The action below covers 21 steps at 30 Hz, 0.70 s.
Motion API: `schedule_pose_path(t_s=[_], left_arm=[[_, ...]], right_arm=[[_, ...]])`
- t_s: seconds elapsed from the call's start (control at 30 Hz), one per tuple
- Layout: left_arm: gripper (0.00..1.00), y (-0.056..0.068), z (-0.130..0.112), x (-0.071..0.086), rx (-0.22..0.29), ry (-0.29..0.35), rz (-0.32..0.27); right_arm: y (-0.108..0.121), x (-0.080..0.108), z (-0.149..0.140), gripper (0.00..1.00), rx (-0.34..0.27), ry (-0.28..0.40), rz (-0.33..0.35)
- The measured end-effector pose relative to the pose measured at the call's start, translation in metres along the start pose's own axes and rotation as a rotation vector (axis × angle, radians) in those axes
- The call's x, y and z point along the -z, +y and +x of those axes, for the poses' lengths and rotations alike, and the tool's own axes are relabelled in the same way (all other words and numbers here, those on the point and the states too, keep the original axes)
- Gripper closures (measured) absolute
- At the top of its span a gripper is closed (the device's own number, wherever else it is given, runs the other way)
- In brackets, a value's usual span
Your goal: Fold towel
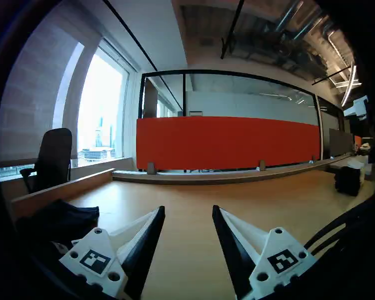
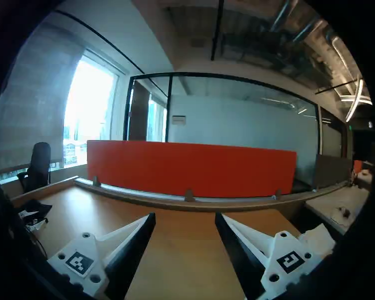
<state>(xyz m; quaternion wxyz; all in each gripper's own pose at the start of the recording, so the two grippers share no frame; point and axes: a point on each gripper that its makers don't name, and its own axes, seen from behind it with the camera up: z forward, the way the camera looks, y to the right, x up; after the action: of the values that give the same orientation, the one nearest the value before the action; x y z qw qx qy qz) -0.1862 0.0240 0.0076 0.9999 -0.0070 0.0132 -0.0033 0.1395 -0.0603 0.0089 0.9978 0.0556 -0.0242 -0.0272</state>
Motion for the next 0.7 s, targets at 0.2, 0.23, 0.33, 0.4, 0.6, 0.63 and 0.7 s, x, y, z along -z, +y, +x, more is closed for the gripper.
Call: schedule_pose_path(t_s=[0.2,0.23,0.33,0.4,0.6,0.63,0.7], left_arm=[[0.31,0.000,0.000,0.000,0.000,0.000,0.000],[0.31,0.000,0.000,0.000,0.000,0.000,0.000],[0.31,0.000,0.000,0.000,0.000,0.000,0.000],[0.31,0.000,0.000,0.000,0.000,0.000,0.000],[0.31,-0.001,-0.001,0.000,0.000,0.000,0.000],[0.31,-0.001,-0.001,0.000,0.000,0.000,0.000],[0.31,0.000,-0.001,0.000,0.000,0.000,0.000]], right_arm=[[0.015,-0.001,0.002,0.09,0.021,0.024,-0.028],[0.018,-0.001,0.001,0.09,0.025,0.027,-0.031],[0.025,-0.002,-0.002,0.08,0.033,0.038,-0.039],[0.031,-0.002,-0.006,0.08,0.034,0.044,-0.045],[0.051,-0.005,-0.024,0.08,0.005,0.054,-0.071],[0.053,-0.005,-0.028,0.08,0.000,0.054,-0.073],[0.059,-0.006,-0.038,0.08,-0.012,0.054,-0.077]])
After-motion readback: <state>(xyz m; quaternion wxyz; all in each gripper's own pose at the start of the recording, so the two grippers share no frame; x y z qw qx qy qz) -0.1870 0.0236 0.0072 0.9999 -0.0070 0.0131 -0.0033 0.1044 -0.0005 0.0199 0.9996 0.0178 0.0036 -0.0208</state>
